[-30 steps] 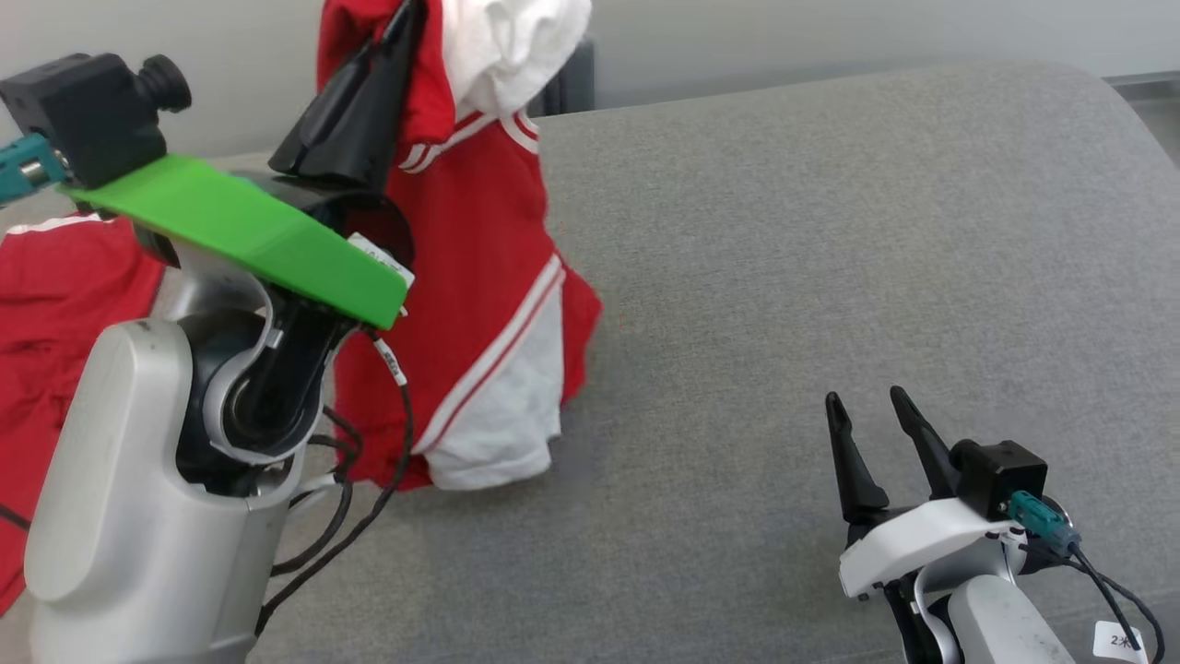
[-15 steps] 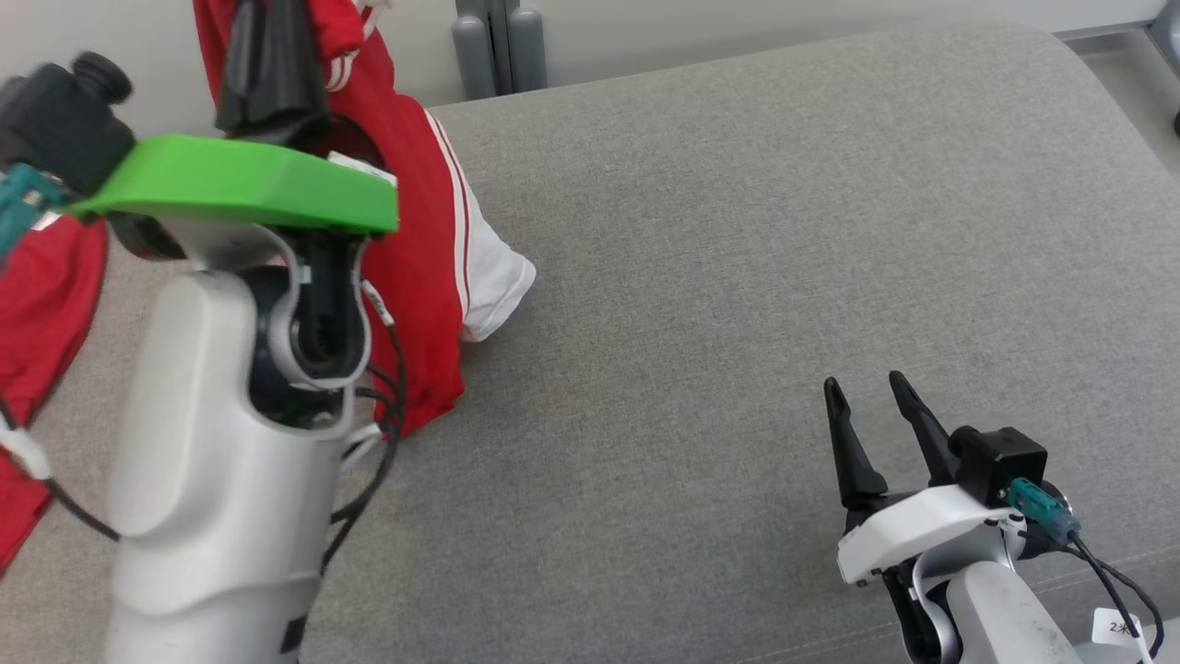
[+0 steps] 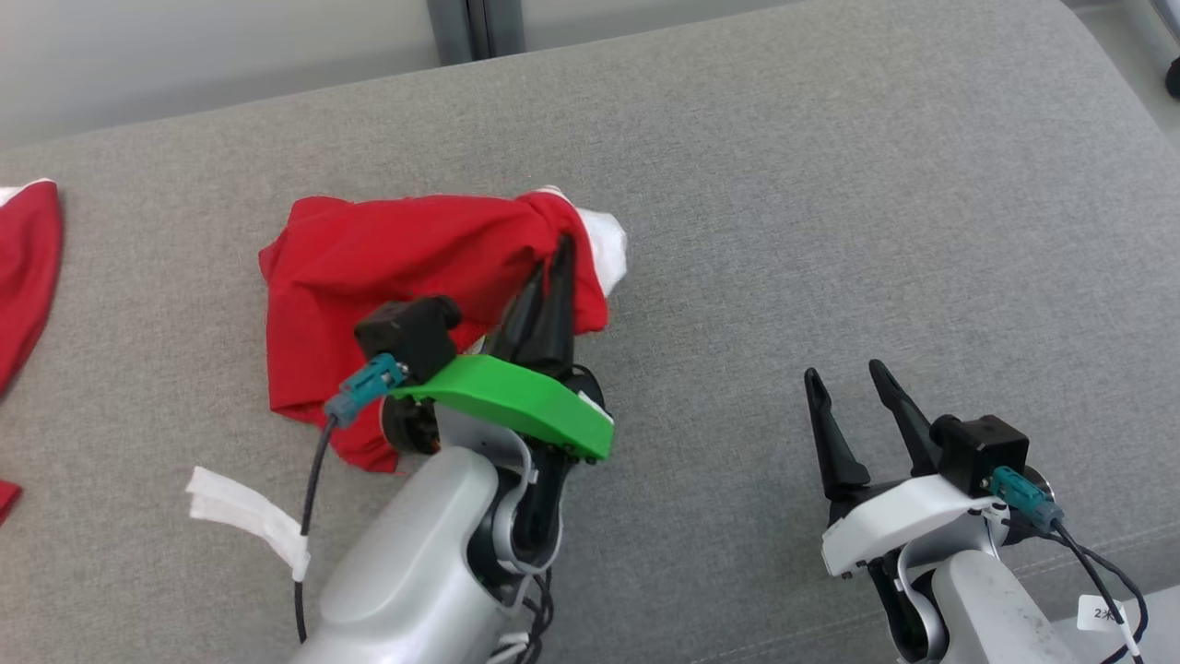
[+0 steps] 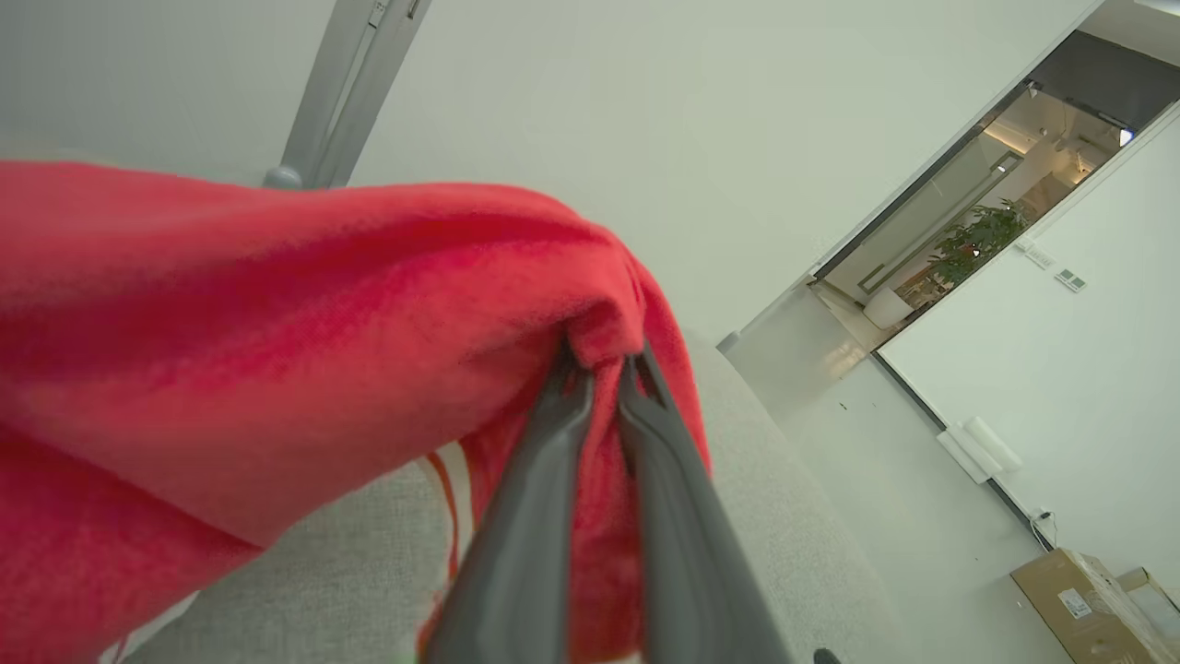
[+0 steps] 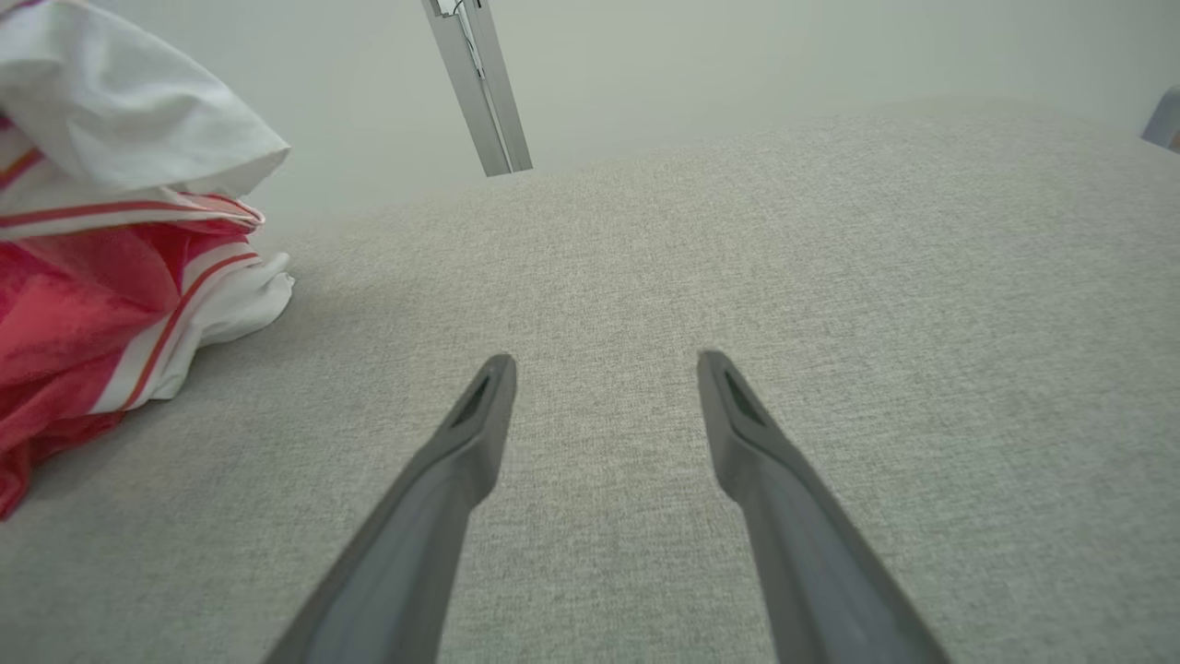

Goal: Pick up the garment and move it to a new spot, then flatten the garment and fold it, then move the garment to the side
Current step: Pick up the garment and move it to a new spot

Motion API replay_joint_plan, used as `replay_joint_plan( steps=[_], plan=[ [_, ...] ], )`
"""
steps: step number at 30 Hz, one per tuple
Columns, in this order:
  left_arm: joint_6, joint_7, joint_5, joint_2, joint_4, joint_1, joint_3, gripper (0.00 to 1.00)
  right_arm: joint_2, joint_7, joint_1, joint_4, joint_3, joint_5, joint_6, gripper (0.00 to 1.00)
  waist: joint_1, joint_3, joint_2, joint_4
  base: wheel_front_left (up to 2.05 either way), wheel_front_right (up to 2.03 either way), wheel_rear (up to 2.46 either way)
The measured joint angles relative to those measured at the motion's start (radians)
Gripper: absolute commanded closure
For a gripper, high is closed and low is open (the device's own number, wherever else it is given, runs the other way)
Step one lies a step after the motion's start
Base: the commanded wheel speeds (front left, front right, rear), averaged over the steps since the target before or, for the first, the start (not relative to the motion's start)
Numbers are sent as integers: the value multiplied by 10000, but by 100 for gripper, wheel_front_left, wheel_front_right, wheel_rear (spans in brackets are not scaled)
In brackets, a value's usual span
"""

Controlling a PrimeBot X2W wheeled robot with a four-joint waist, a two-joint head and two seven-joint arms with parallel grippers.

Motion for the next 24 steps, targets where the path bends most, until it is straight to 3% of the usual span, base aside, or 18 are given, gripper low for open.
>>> replay_joint_plan(
  steps=[1, 3, 5, 8, 12, 15, 19, 24],
  plan=[
    [0, -29, -215, 4, 13, 17, -267, 97, 2, -2, 0, -2, -2, -2, 0, 0, 0, 42, 0, -2, 0, 0, 0],
    [-6, -27, -662, -2, -86, 65, -564, 67, 2, -2, -2, 8, -8, -15, 2, 0, 0, 129, 0, -1, 0, 0, 0],
    [-77, -58, -1183, 4, -236, 101, -892, 52, 2, 0, -17, 15, -13, -17, 2, 0, 0, 199, 0, 6, 0, 0, 0],
    [-326, -58, -2067, -2, -456, 312, -1515, 0, 2, 0, -53, 54, 4, -33, 0, 0, 0, 273, 0, 20, 0, 0, 0],
    [-660, -56, -2652, -15, -332, 208, -2516, 0, 2, -2, -133, 109, 25, -42, 2, 0, 0, 248, 0, 32, 0, 0, 0],
    [-765, -58, -2625, -8, -61, -116, -2646, 0, 2, -2, -133, 125, -10, -54, 0, 0, 0, 164, 0, 57, 0, 0, 0],
    [-936, -56, -1413, 10, 531, -294, -2353, 0, 4, -2, -81, 79, -134, -221, 2, 0, 0, -39, 0, 116, 0, 0, 0],
    [-911, -58, 514, 740, 389, 385, -1101, 0, 4, -2, 310, -111, -514, -520, 2, 0, 0, -421, 0, 260, 0, 0, 0]
  ],
)
